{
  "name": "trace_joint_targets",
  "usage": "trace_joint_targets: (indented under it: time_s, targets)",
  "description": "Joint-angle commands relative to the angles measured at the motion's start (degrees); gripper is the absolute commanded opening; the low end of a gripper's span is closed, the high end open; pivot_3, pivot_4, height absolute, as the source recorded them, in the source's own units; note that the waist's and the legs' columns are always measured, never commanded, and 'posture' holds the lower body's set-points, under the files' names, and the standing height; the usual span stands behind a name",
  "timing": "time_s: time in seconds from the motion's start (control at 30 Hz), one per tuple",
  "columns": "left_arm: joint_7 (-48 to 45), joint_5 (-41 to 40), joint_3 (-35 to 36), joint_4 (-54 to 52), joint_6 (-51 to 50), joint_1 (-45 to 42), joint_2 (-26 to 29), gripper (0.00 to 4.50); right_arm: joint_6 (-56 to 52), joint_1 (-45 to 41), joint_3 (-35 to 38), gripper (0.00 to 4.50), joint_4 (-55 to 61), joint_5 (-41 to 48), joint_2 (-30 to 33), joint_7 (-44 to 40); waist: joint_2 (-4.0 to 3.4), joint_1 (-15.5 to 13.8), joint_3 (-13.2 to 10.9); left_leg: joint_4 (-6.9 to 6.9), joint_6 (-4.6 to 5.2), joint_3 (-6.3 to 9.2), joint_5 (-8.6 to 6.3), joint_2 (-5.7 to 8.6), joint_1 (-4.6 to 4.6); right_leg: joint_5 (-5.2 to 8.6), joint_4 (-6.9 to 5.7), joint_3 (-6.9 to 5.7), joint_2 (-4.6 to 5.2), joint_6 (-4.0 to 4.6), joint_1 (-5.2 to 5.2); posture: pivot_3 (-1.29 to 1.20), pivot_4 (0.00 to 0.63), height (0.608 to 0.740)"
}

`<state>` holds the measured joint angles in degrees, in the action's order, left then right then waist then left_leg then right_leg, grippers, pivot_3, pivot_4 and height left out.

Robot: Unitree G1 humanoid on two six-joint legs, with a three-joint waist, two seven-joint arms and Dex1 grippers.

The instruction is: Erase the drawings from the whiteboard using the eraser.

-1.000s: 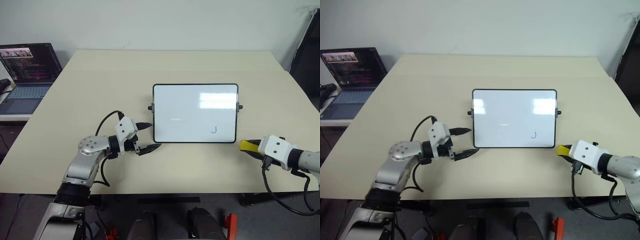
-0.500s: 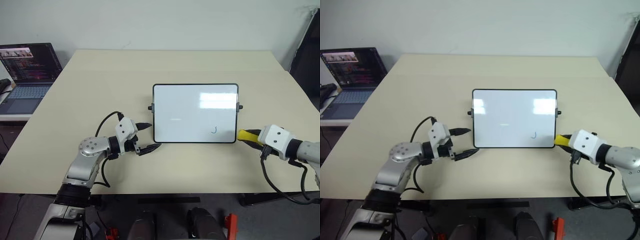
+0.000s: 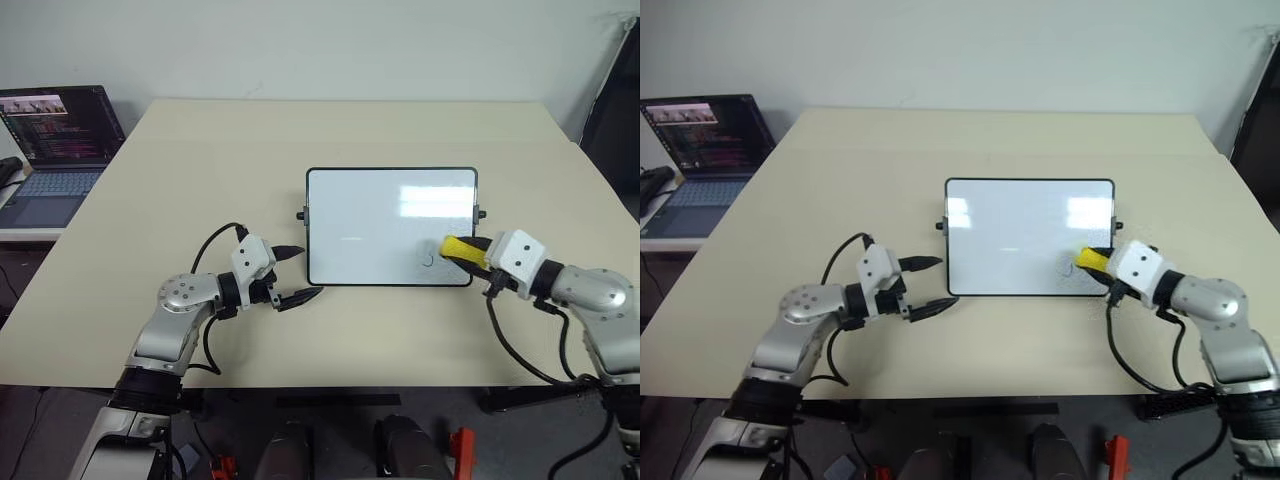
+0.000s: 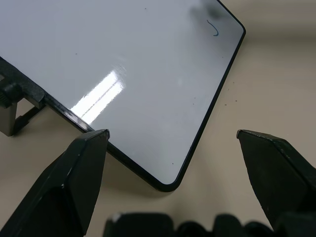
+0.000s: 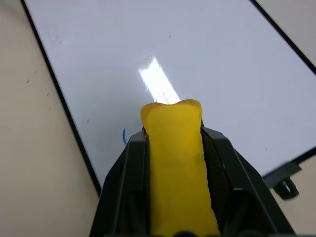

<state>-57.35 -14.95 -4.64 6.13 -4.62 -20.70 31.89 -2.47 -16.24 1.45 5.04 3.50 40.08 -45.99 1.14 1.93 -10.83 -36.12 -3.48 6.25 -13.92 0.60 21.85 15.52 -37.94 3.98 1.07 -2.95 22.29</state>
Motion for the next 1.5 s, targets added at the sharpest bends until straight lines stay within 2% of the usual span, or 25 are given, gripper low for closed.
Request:
trace_joint_targets:
  time_s: [0.03,0.23,0.47,0.6,0.67,0.87,1.07,1.33,1.5]
  targets:
    - [-0.43,-0.02,0.65,-1.18,0.85,-1.27,0.35,4.50,3.49,-2.21,-0.44,1.10,-2.43,0.11,-1.83,1.32,0.00,-0.03,0.00,0.00,0.00,0.01,0.00,0.00,0.00,0.00,0.00,-0.01,0.00,0.00,0.00,0.00,0.150,0.740]
    - [-0.36,0.23,0.59,-1.04,0.88,-1.42,0.20,4.50,11.11,-6.84,-1.07,1.10,-16.22,-0.21,-7.20,4.27,0.00,0.07,0.00,0.00,0.00,0.00,0.00,0.00,-0.02,0.00,-0.04,0.00,0.01,0.01,0.00,0.00,0.150,0.740]
    - [-0.35,0.41,0.78,-1.21,0.79,-1.55,0.39,4.50,20.91,-11.48,-2.49,1.10,-32.58,-3.23,-9.11,6.71,0.01,0.38,0.01,-0.06,0.01,-0.06,0.01,0.00,-0.11,-0.01,-0.08,0.02,0.01,0.01,-0.05,0.00,0.150,0.740]
    - [0.04,0.38,1.36,-2.22,0.44,-0.63,0.97,4.50,24.57,-10.76,-4.42,1.10,-39.54,-4.59,-9.29,5.65,0.04,0.53,0.03,-0.10,0.04,-0.08,0.03,-0.01,-0.42,-0.02,-0.09,0.03,-0.01,0.00,-0.37,0.00,0.150,0.740]
    - [0.20,0.27,1.57,-2.75,0.28,-0.20,1.27,4.50,24.93,-9.62,-5.03,1.10,-41.17,-3.93,-9.72,4.51,0.10,0.69,0.09,-0.05,0.04,-0.08,0.02,-0.01,-0.98,0.00,-0.02,0.04,-0.01,-0.02,-0.95,0.00,0.150,0.740]
    - [0.71,0.08,1.95,-3.56,0.02,0.43,1.87,4.50,23.40,-4.36,-8.10,1.10,-38.16,-3.11,-10.67,-0.46,0.70,0.97,0.68,-0.06,0.06,-0.07,0.04,-0.07,-1.25,0.12,-0.05,0.07,-0.04,-0.18,-1.17,0.00,0.150,0.740]
    - [1.17,0.21,1.53,-3.32,-0.04,0.03,1.37,4.50,20.55,-0.14,-12.66,1.10,-31.84,-5.11,-12.79,-2.37,0.76,1.78,0.76,-0.05,0.10,-0.19,0.06,-0.16,-1.41,0.11,-0.09,0.19,-0.17,0.06,-1.21,0.00,0.150,0.740]
    - [1.16,0.30,1.28,-3.00,0.11,-0.18,1.02,4.50,18.08,-2.49,-10.78,1.10,-27.82,-4.90,-11.39,-0.72,0.82,1.81,0.79,0.10,0.07,-0.12,0.04,-0.22,-1.38,0.07,-0.09,0.13,-0.53,0.12,-1.05,0.00,0.150,0.740]
    - [1.54,0.31,1.01,-3.69,-0.09,0.42,0.41,4.50,14.65,-5.73,-7.87,1.10,-24.27,-1.79,-10.04,-1.42,0.72,1.82,0.71,0.07,0.07,-0.13,0.04,-0.21,-1.29,0.03,-0.09,0.16,-0.54,0.14,-0.98,0.00,0.150,0.740]
